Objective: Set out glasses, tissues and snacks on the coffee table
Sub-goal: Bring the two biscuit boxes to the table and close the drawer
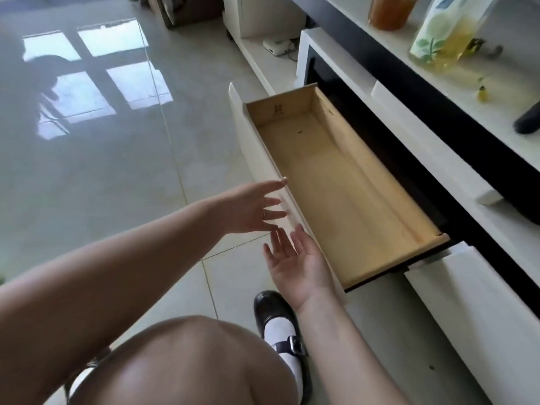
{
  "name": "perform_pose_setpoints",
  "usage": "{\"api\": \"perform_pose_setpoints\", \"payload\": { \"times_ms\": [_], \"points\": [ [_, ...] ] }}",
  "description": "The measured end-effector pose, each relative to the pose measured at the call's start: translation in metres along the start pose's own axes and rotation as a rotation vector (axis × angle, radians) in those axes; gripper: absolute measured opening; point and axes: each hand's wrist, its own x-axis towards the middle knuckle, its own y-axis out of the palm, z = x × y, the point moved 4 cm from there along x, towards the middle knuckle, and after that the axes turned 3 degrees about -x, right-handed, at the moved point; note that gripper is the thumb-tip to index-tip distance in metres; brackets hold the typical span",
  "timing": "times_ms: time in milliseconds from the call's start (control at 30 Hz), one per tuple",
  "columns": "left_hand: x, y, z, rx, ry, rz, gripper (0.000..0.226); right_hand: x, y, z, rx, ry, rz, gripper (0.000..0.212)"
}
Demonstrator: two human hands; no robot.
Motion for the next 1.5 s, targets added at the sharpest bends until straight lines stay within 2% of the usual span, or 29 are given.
{"api": "perform_pose_setpoints", "payload": {
  "times_ms": [133,467,700,867,1000,1167,1300,1400,1500],
  "points": [
    [0.011,0.014,-0.004,0.021,-0.009,-0.003,0.067,0.002,0.0,0.009,0.044,0.01,0.005,0.004],
    [0.044,0.054,-0.022,0.076,-0.014,0.031,0.074,0.004,0.001,0.06,0.066,-0.102,0.0,0.01],
    [0.067,0.084,-0.036,0.1,-0.012,0.088,0.074,0.012,-0.003,0.1,0.02,-0.197,-0.017,0.005],
    [0.081,0.101,-0.047,0.124,-0.036,0.099,0.092,0.018,-0.008,0.124,0.019,-0.247,-0.034,0.007],
    [0.091,0.107,-0.052,0.131,-0.057,0.119,0.075,0.019,-0.008,0.136,0.019,-0.259,-0.029,0.008],
    [0.103,0.122,-0.056,0.119,-0.057,0.128,0.079,0.022,-0.009,0.158,0.027,-0.29,-0.039,0.011],
    [0.114,0.136,-0.061,0.105,-0.045,0.106,0.07,0.024,-0.013,0.178,-0.004,-0.327,-0.055,0.016],
    [0.123,0.144,-0.064,0.105,-0.026,0.094,0.052,0.024,-0.013,0.192,-0.03,-0.361,-0.078,0.014],
    [0.13,0.149,-0.066,0.085,-0.026,0.078,0.012,0.024,-0.011,0.205,-0.048,-0.386,-0.105,0.012]
  ]
}}
